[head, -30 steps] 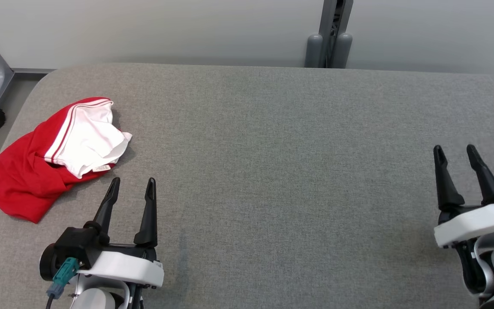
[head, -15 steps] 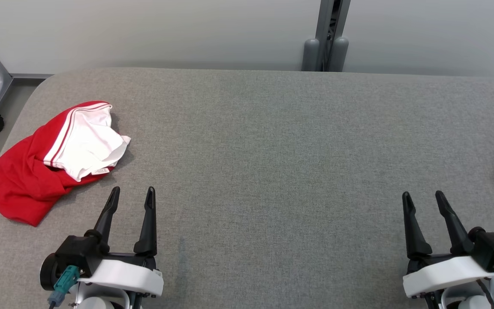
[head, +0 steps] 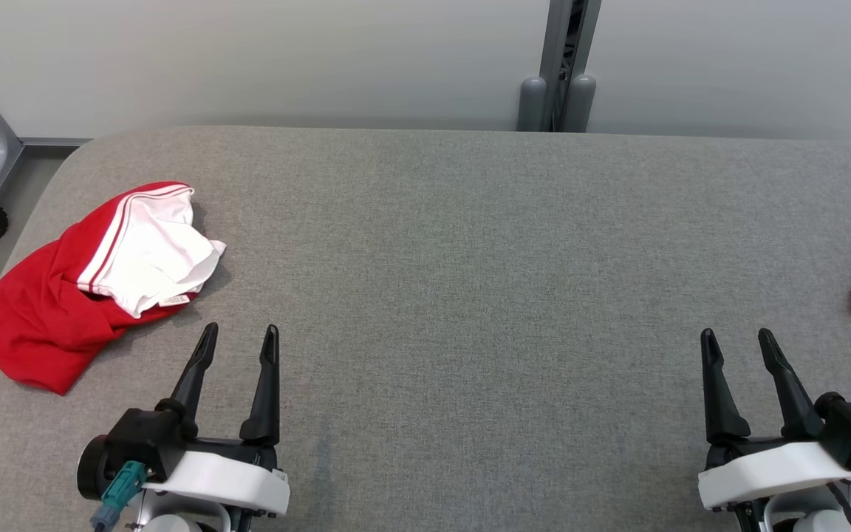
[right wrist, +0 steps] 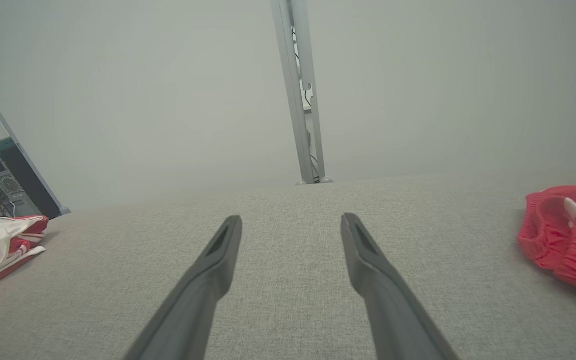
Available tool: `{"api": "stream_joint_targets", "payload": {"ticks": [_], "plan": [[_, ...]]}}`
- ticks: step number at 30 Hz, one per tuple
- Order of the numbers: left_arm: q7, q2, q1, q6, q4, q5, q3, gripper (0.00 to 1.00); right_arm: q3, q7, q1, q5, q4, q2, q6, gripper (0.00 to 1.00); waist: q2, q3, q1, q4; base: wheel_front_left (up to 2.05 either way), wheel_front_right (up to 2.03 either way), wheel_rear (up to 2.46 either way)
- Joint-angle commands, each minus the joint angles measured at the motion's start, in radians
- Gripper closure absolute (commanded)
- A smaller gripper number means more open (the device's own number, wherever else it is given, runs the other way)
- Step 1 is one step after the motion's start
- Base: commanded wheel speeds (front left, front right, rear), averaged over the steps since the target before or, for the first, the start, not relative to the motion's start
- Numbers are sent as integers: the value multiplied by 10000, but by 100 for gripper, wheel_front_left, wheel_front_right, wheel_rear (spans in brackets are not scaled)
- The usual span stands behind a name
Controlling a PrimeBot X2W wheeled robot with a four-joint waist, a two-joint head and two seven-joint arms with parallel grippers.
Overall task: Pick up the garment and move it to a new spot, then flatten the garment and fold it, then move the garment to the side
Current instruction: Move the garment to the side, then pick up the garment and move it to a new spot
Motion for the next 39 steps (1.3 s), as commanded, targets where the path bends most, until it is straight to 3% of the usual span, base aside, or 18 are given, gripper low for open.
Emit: {"api": "stream_joint_targets", "payload": {"ticks": [1,19,39], "plan": [[-13,37,77,-21,-57,21,-10,0,-32,-46,50,-41,-40,-5,3,0,0,-10,0,4,0,0,0],[-13,37,-94,-92,-67,78,-27,0,104,-45,-30,-83,78,-41,3,0,0,148,0,164,0,0,0],[-13,36,94,24,-59,-52,-108,0,507,-46,-22,-21,244,-201,3,0,0,113,0,2331,0,0,0]]}}
